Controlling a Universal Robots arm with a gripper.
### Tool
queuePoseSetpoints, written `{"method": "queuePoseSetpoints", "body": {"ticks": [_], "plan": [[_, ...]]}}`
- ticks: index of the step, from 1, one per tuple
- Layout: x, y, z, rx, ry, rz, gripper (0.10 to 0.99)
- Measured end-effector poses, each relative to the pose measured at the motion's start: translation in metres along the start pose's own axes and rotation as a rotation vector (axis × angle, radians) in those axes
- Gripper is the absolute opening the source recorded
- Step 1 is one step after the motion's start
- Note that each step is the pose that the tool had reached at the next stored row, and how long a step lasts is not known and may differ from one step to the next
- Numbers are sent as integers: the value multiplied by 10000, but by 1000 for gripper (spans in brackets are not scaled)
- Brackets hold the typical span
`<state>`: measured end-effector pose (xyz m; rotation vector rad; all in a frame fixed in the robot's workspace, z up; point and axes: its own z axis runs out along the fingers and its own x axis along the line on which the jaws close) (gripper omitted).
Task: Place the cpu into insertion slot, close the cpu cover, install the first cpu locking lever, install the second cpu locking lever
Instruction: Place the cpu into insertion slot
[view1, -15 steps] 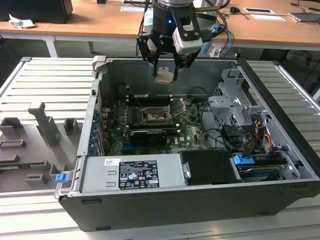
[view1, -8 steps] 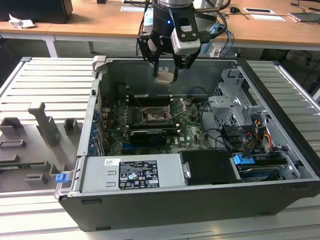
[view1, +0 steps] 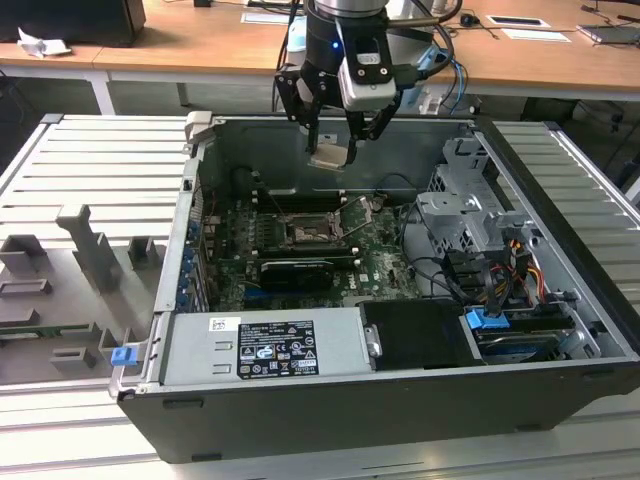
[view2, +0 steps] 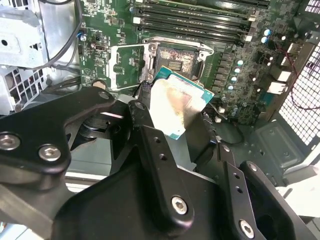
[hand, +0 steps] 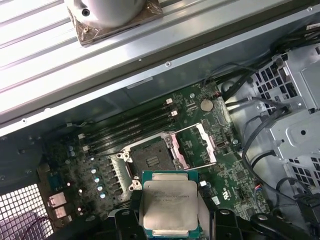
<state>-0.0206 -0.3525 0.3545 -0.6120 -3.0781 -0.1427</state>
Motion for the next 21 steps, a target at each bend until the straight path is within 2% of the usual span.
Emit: {"method": "queuePoseSetpoints", "body": {"ticks": [21], "plan": [[-1, -2, 29, -25, -121, 1349, 522]]}}
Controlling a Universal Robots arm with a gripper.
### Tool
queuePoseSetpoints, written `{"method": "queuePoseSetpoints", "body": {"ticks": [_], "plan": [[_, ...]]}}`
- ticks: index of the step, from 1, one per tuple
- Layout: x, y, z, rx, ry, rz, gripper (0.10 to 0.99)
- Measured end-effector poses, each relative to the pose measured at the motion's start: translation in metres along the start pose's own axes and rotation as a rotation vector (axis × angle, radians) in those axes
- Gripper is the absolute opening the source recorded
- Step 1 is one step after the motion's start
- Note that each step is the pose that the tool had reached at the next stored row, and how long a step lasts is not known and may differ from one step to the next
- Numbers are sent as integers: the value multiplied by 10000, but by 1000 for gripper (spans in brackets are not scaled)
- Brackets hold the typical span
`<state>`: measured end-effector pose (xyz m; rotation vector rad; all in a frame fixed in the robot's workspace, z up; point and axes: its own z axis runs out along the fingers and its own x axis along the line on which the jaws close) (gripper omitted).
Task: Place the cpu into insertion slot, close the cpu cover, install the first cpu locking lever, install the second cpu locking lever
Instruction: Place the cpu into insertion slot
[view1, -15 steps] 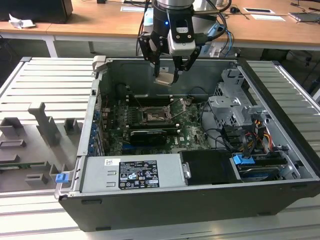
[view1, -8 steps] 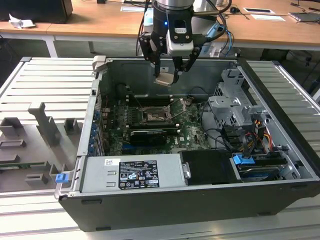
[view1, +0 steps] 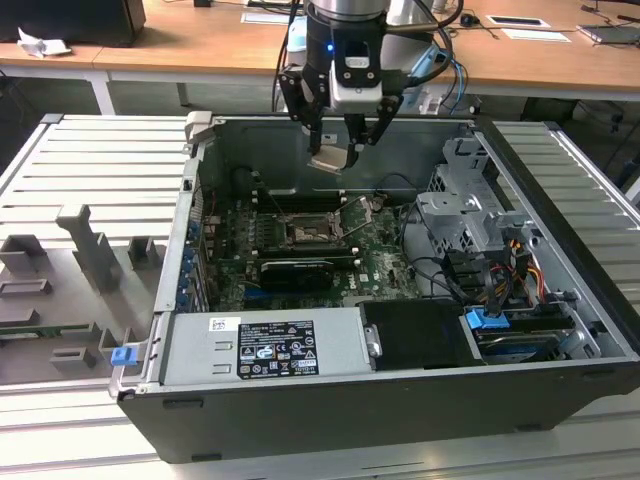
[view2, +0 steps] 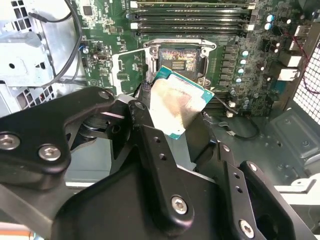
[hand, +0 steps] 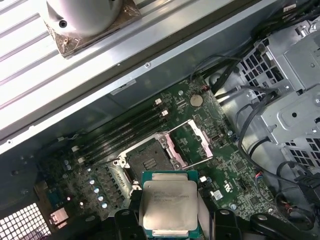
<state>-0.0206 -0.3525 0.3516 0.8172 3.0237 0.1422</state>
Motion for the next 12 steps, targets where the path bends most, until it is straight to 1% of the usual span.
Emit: {"method": "queuePoseSetpoints", "body": {"ticks": [9, 12], "plan": [[0, -1, 11, -10, -54, 595, 522], [0, -2, 16, -16, -80, 898, 522]]}}
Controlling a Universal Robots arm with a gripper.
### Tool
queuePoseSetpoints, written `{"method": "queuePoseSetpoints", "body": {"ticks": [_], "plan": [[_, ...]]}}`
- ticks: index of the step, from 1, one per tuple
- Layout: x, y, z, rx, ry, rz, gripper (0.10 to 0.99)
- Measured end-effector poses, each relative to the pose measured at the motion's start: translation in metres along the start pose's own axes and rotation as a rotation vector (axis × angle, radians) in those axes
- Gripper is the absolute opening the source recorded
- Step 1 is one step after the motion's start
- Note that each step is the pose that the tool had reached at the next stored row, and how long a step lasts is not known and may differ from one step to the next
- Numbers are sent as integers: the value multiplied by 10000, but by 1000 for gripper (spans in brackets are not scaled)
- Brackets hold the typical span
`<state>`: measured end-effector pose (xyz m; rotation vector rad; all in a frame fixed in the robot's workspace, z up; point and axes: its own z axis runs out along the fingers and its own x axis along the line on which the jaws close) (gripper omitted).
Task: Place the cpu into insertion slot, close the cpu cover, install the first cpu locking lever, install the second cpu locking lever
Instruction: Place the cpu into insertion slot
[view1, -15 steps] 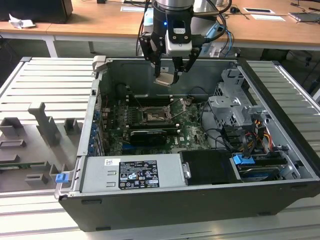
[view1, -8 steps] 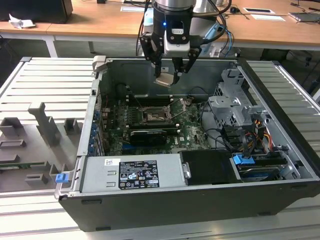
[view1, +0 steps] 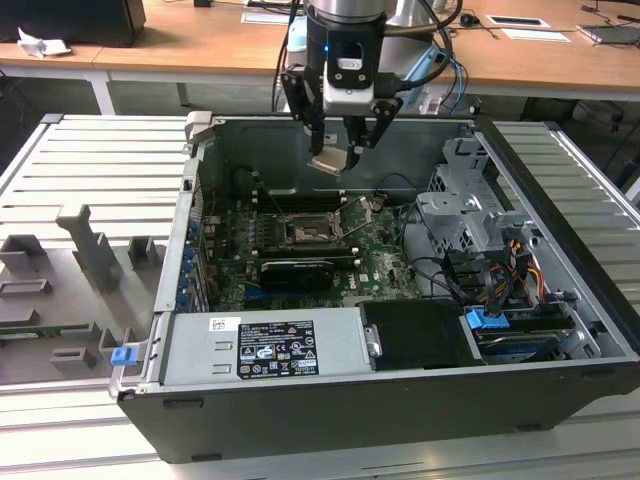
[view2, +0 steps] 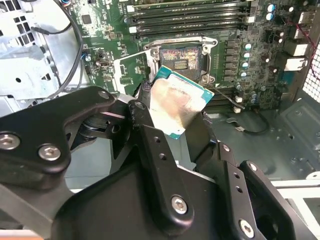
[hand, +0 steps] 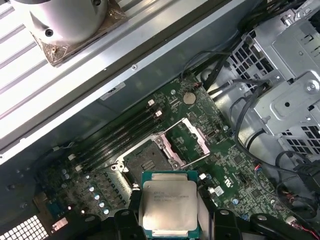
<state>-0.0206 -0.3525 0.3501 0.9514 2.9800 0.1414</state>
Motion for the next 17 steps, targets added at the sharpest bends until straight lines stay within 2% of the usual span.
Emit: {"method": "queuePoseSetpoints", "body": {"ticks": [3, 10, 17], "plan": [[2, 2, 4, -7, -27, 301, 522], [3, 2, 15, -28, -138, 1544, 522], [3, 2, 27, -40, -198, 2220, 522]]}}
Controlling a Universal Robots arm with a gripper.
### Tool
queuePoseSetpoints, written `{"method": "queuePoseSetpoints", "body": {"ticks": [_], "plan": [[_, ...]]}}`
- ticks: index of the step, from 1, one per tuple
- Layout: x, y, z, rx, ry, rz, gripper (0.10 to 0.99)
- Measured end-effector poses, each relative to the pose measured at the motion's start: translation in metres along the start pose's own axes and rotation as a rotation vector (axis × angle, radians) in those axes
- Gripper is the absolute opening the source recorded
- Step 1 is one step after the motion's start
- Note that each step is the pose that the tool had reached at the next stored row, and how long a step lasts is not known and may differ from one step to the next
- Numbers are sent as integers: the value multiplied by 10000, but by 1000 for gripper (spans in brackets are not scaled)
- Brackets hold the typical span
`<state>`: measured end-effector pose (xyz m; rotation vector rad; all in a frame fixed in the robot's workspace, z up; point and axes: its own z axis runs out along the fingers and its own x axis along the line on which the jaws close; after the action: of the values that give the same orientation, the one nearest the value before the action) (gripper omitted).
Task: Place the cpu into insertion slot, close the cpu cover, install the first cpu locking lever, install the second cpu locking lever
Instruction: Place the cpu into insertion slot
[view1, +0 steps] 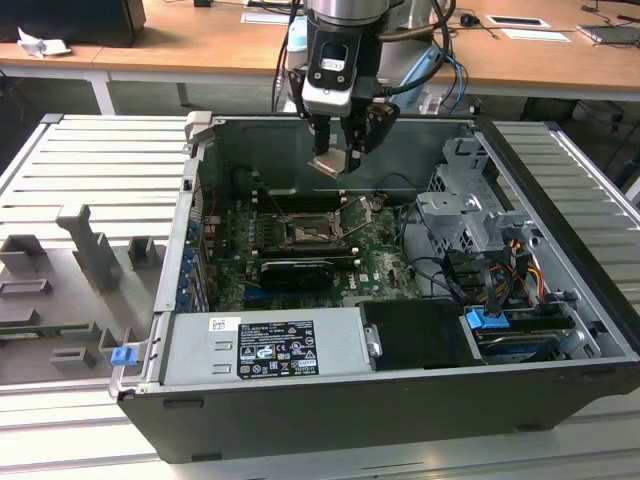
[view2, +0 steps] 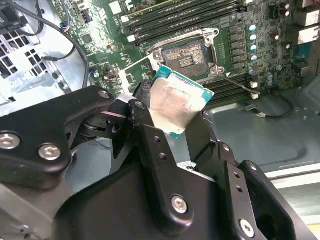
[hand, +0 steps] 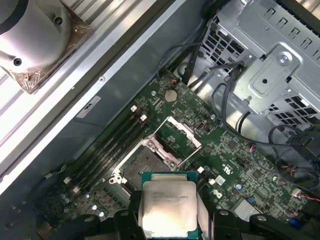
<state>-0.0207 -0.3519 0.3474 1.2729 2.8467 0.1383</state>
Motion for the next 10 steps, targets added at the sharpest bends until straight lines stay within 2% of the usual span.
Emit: {"method": "queuePoseSetpoints", "body": {"ticks": [7, 10], "plan": [[0, -1, 13, -12, -64, 716, 522], [0, -2, 21, -22, -111, 1237, 522]]}}
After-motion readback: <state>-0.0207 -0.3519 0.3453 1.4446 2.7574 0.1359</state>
